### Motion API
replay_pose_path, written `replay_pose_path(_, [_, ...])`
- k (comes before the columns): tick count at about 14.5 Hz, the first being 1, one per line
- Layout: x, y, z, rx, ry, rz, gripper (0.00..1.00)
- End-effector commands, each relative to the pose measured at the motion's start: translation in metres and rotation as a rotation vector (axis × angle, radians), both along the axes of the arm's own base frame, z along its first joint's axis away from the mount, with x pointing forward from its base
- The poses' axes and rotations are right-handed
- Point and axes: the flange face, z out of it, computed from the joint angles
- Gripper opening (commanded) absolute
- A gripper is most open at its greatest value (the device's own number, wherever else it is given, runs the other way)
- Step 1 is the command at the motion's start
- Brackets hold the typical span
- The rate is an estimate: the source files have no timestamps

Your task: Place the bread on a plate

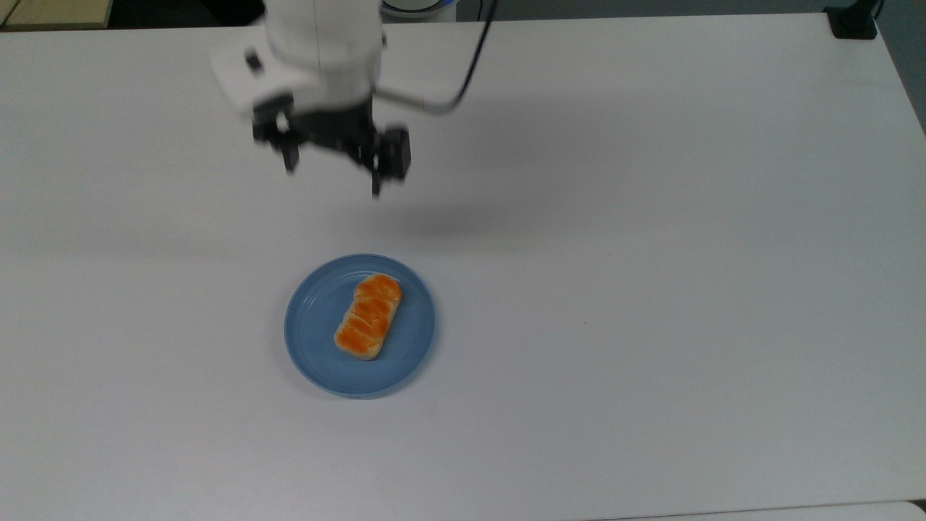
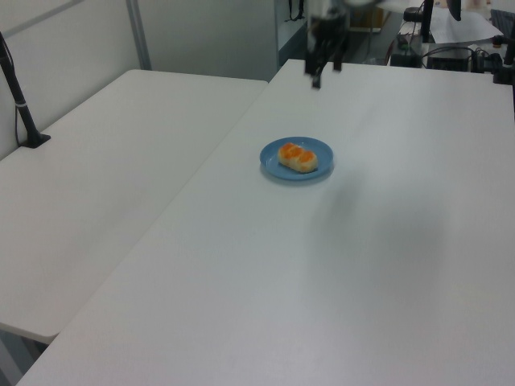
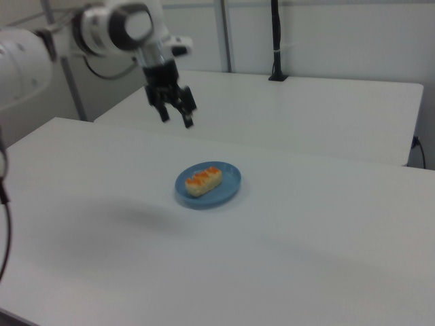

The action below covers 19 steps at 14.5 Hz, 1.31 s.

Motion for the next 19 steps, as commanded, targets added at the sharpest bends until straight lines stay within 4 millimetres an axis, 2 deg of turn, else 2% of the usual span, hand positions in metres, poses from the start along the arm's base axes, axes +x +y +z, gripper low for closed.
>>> replay_pose_path(1, [-0.077,0.001,0.063,0.041,0.036,0.106,1.0])
replay_pose_path(4, [-0.122,0.006,0.085,0.047,0.054,0.141,1.0])
replay_pose_path(6, [-0.133,0.015,0.089,0.046,0.05,0.159,1.0])
replay_pose_path(7, [-0.144,0.027,0.085,0.043,0.054,0.183,1.0])
replay_pose_path(8, [-0.148,0.031,0.084,0.043,0.039,0.193,1.0])
replay_pose_path(11, [-0.146,0.031,0.081,0.048,0.041,0.183,1.0])
replay_pose_path(16, [-0.145,0.014,0.087,0.095,0.03,0.224,1.0])
replay_pose_path(19, [-0.144,0.014,0.09,0.096,0.014,0.219,1.0])
